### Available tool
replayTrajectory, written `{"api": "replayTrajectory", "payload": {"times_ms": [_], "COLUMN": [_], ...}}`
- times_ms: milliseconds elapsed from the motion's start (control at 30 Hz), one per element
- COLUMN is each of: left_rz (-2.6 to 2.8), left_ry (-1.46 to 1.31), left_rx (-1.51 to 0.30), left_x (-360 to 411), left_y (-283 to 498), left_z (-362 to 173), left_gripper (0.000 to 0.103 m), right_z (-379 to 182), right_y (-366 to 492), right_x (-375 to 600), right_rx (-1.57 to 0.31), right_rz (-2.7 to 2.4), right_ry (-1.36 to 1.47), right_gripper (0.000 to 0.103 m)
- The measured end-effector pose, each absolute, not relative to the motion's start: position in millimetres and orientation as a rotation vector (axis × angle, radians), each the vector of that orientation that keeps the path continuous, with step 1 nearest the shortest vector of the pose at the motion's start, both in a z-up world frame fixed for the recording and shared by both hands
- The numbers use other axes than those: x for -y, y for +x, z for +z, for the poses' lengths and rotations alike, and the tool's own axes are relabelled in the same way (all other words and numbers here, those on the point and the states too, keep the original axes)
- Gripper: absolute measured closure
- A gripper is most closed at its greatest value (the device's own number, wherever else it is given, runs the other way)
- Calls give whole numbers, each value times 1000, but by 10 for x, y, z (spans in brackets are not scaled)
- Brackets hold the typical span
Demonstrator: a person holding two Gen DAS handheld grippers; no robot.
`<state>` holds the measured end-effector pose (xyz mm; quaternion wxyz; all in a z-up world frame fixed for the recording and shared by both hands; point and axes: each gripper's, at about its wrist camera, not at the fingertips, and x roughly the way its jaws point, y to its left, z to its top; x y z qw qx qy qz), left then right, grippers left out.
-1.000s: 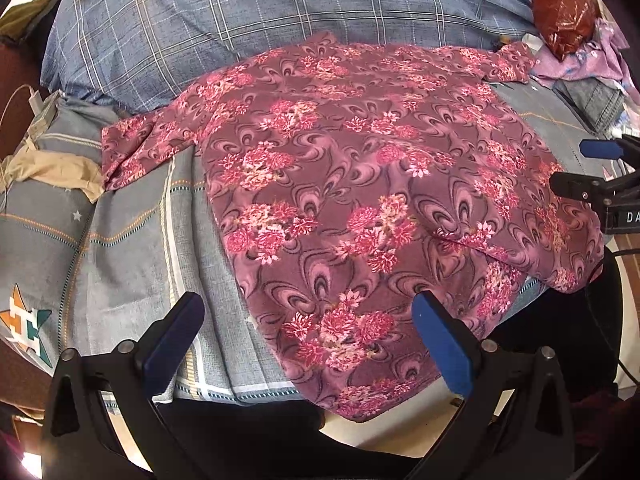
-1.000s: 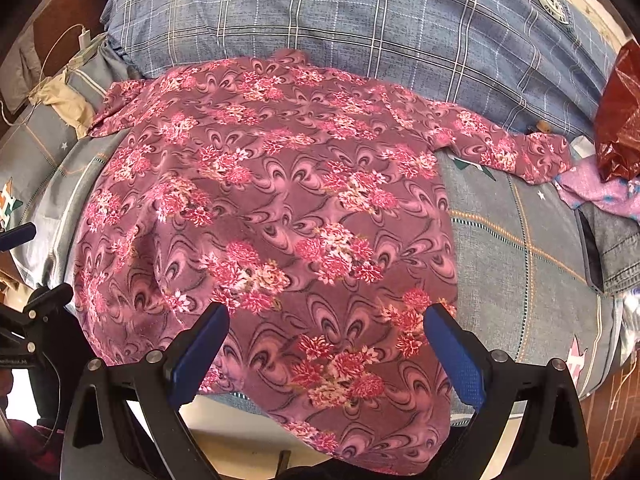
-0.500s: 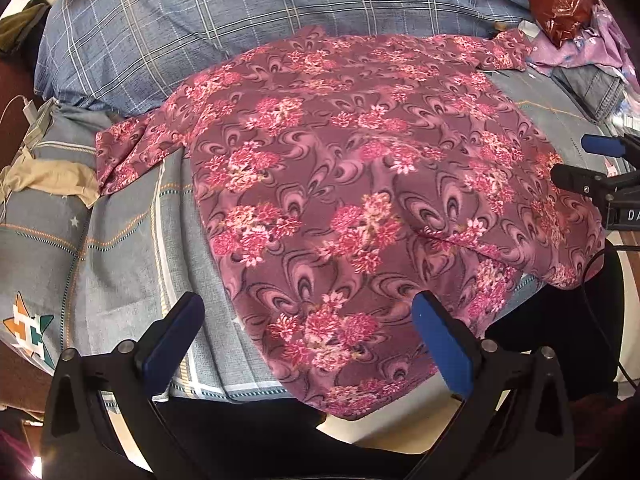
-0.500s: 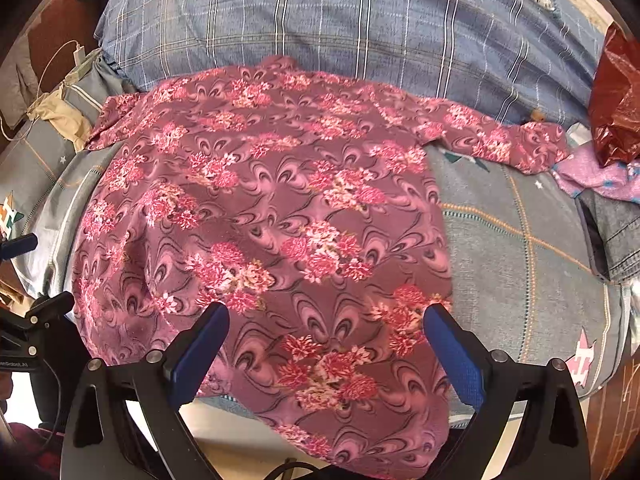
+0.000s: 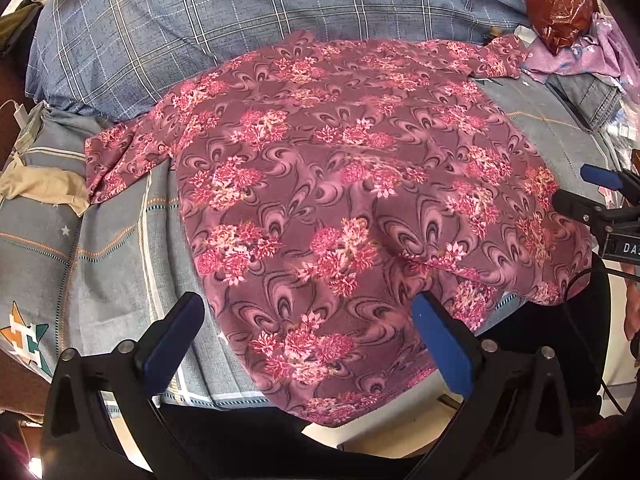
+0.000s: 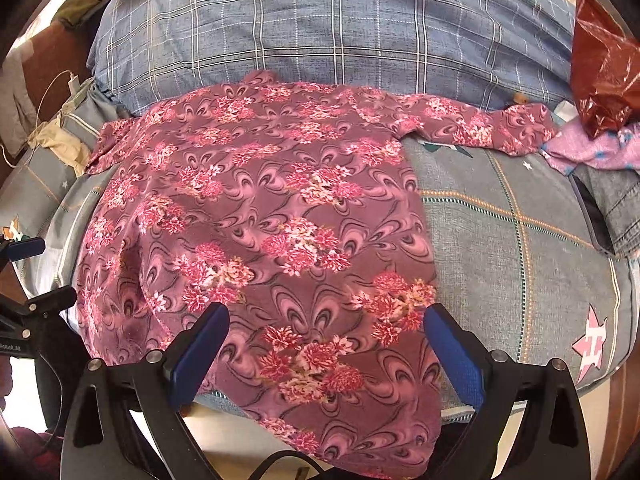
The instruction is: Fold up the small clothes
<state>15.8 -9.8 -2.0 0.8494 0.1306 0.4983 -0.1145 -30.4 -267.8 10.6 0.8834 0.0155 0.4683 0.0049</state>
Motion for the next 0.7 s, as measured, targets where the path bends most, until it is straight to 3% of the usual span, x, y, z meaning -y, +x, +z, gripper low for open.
{"api": "replayTrajectory", "payload": {"times_ms": [700], "left_rz": [-236], "left_ry": [212], "left_rx": [-1054], "left_x": [-137], "left_y": [333], "left_z": [-58], "left_gripper": [0], "right_z": [69], "right_y": [-228], "right_x": [2973], "right_rx": [-1016], "right_rz": [-46], "right_ry": [116], "right_gripper": [5]}}
